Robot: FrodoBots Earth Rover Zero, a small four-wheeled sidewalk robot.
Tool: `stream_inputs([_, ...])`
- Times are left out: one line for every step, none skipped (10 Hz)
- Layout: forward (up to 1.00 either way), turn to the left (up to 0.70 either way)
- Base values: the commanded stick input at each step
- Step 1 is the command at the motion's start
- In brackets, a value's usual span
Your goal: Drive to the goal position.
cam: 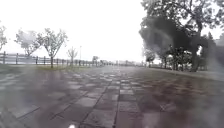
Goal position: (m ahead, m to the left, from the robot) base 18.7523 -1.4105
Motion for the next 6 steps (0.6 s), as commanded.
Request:
stream_inputs([1.0,-0.06])
stream_inputs([1.0,0.0])
stream_inputs([1.0,0.0])
stream_inputs([1.0,0.0])
stream_inputs([1.0,0.0])
stream_inputs([1.0,0.0])
